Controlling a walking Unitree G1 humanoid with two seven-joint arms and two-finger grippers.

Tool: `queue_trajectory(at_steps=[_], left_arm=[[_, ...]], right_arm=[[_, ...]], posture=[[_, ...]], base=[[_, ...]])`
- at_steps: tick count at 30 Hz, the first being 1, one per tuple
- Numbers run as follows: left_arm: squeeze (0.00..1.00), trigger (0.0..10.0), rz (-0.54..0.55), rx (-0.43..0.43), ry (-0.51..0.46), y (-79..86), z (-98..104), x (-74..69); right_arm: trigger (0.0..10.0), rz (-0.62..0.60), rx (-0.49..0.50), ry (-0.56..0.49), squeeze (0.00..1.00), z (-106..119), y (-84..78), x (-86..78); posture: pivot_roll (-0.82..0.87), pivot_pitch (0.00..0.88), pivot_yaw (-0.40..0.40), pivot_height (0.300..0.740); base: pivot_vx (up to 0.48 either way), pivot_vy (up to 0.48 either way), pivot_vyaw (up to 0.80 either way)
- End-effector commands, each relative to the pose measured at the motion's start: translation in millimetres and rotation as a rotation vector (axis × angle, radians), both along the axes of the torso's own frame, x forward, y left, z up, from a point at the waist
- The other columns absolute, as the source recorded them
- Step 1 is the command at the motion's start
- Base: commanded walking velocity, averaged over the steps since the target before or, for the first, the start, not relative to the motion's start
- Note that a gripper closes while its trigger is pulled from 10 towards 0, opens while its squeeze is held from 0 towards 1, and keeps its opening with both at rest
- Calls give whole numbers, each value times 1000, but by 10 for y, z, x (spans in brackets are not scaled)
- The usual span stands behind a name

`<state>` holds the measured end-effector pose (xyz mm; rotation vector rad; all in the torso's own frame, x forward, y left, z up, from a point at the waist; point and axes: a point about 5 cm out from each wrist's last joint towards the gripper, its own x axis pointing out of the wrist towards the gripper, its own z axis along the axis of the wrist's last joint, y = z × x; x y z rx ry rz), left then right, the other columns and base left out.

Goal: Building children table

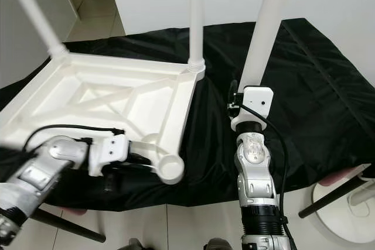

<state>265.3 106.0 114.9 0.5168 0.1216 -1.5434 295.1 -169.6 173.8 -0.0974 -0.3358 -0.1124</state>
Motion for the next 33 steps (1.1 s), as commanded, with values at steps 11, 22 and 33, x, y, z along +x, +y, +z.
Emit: queue_trajectory(at_steps=[11,22,33], left_arm=[[0,10000,368,-133,-164,-504,-3,190],[0,10000,423,-178,-254,-649,171,249],[1000,10000,427,-280,-220,-714,368,241]], right_arm=[[10000,16,1,-19,0,16,77,-26],[10000,14,4,-18,0,11,75,-28],[10000,20,6,-11,0,3,78,-24]], posture=[[-129,5,134,740],[-123,14,138,740],[-111,28,119,740]], base=[[0,0,0],[0,0,0],[0,0,0]])
